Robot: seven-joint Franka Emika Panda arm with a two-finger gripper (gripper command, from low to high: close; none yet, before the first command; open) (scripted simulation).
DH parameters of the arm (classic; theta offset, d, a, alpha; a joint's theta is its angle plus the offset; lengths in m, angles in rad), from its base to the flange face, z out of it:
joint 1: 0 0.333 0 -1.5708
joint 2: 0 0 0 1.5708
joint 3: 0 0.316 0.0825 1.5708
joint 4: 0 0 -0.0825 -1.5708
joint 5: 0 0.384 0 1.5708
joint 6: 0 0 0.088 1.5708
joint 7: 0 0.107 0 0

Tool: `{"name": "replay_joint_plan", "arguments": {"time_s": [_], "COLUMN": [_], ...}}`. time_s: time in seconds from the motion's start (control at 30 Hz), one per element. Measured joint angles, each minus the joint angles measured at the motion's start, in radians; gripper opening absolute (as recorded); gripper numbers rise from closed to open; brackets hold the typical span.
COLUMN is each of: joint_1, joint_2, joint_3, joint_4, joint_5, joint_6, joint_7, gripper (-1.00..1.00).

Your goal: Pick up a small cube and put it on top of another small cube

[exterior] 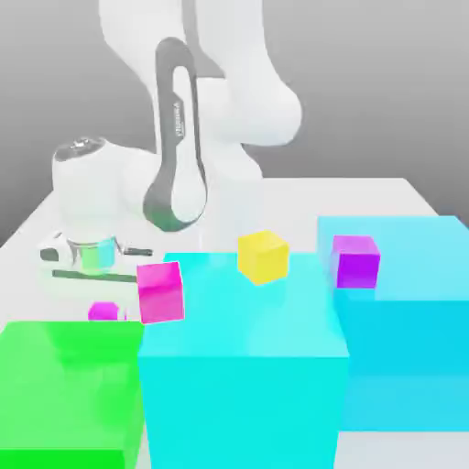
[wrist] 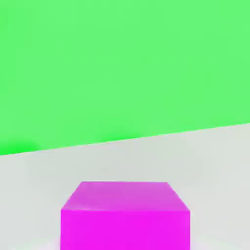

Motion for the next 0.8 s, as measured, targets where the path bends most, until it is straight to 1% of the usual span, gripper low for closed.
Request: {"name": "replay_joint_plan", "arguments": {"time_s": [0.07, 0.13, 0.47, 0.73, 0.8], "joint_1": [-0.014, -0.010, 0.011, 0.166, 0.214], "joint_2": [-0.027, -0.053, -0.183, -0.419, -0.480], "joint_3": [-0.011, -0.002, 0.067, 0.249, 0.293], "joint_4": [0.006, 0.026, 0.146, 0.284, 0.313], "joint_5": [-0.057, -0.091, -0.204, -0.111, -0.066], "joint_6": [-0.075, -0.159, -0.589, -0.928, -0.984], "joint_7": [0.014, 0.027, 0.089, 0.219, 0.251], "gripper": [-1.00, -1.00, -1.00, -1.00, -1.00]}}
